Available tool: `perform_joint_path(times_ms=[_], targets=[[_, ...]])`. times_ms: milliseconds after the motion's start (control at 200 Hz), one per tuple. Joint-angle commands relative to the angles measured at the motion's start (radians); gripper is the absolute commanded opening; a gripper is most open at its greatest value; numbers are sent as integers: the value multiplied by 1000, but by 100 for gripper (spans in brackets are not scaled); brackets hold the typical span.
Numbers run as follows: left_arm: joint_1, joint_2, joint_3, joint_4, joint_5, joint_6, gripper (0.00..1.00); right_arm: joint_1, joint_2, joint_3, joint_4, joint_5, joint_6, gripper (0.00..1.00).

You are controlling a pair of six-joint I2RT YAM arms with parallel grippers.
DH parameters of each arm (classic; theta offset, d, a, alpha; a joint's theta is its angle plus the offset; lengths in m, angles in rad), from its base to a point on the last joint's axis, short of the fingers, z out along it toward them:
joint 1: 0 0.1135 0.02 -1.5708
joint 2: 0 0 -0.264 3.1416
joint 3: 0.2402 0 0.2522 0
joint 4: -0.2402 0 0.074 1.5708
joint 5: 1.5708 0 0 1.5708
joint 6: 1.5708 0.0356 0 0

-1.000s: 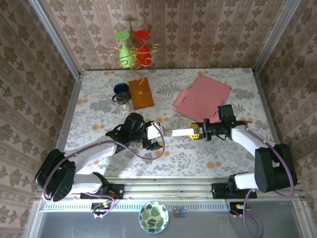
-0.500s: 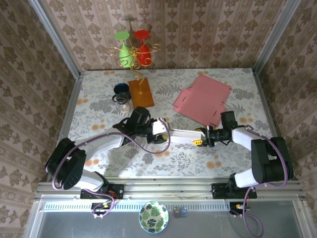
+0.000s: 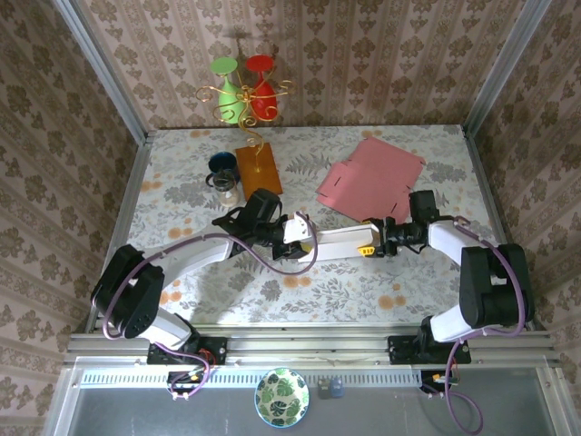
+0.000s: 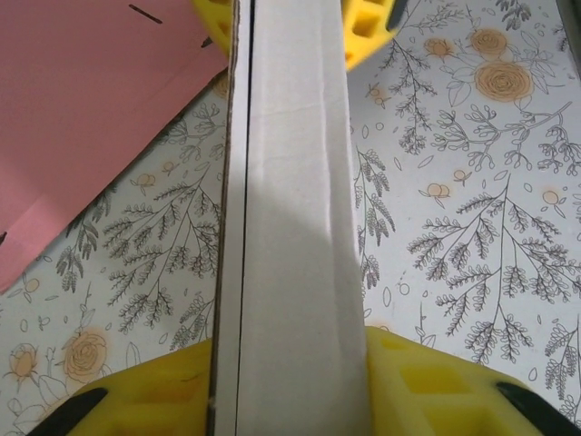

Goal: Fold the paper box

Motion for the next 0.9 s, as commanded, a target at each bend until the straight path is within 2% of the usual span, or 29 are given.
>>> perform_joint_path(times_ms=[0, 175, 300, 380, 465, 575, 645, 755, 895], targets=[[6, 0, 30, -54, 43, 12, 34, -8, -21, 27, -107, 33, -64, 56], [7, -11, 28, -71, 40, 10, 34, -23, -76, 40, -167, 76, -116, 59], [6, -22, 30, -92, 36, 10, 34, -57, -168, 80, -230, 153, -208, 59], [7, -36, 25, -106, 30, 9, 33, -72, -225, 128, -344, 217, -304, 58], [7, -53, 17, -117, 26, 11, 34, -73, -290, 198, -439, 325, -475, 54], [9, -77, 5, -139, 18, 12, 33, -48, -377, 257, -529, 530, -770, 42], [14, -93, -7, -156, 14, 13, 33, -3, -415, 271, -536, 611, -960, 36], [25, -125, -22, -185, 16, 21, 34, 114, -416, 299, -574, 659, -1240, 34], [41, -147, -27, -219, 22, 39, 34, 242, -325, 380, -669, 718, -1425, 35]])
